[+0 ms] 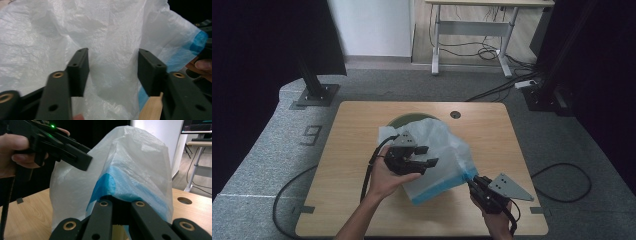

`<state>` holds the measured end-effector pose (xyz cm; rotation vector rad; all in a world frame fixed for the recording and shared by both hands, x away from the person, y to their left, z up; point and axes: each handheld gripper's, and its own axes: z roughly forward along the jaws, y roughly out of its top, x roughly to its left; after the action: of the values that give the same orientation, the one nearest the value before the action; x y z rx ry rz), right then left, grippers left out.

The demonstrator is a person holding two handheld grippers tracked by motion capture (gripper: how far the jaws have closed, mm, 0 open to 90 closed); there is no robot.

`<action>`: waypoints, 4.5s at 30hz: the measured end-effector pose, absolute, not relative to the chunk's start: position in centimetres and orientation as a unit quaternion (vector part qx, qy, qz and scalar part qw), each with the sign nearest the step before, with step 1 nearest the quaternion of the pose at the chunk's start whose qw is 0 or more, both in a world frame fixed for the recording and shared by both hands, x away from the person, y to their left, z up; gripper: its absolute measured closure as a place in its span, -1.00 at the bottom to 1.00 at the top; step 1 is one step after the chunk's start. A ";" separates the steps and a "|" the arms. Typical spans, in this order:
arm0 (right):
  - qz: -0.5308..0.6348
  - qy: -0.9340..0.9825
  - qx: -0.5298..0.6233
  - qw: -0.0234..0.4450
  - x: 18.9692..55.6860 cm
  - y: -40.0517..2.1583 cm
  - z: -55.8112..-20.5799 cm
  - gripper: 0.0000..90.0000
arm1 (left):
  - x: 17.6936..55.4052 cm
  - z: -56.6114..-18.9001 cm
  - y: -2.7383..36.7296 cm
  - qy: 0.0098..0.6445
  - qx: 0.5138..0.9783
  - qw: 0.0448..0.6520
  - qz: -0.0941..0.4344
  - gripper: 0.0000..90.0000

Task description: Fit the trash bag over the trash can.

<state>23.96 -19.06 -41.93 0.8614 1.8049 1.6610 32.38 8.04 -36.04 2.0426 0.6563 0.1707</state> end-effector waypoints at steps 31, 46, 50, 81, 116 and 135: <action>0.587 0.682 0.343 0.269 24.9 -20.1 -43.2 0.98 | 34.1 -34.6 13.5 0.318 0.759 0.565 0.055 1.00; 0.565 0.685 0.368 0.274 26.4 -21.3 -43.8 0.98 | 35.0 -34.9 18.5 0.363 0.742 0.558 0.085 1.00; 0.559 0.686 0.372 0.281 26.7 -21.8 -43.7 0.98 | 35.0 -35.3 20.0 0.373 0.739 0.554 0.090 1.00; 0.528 0.717 0.376 0.256 25.6 -22.6 -48.6 0.98 | 33.0 -41.0 25.9 0.413 0.737 0.528 0.091 1.00; 0.520 0.716 0.399 0.240 24.0 -24.5 -49.2 0.41 | 34.1 -42.8 24.7 0.422 0.743 0.512 0.088 1.00; 0.589 0.685 0.365 0.225 29.4 -23.3 -41.6 -0.20 | 34.2 -42.6 24.0 0.418 0.739 0.522 0.080 1.00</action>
<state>29.42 -23.30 -41.55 1.0075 1.8897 1.6256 34.15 24.03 -42.61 1.7699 1.0012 0.1908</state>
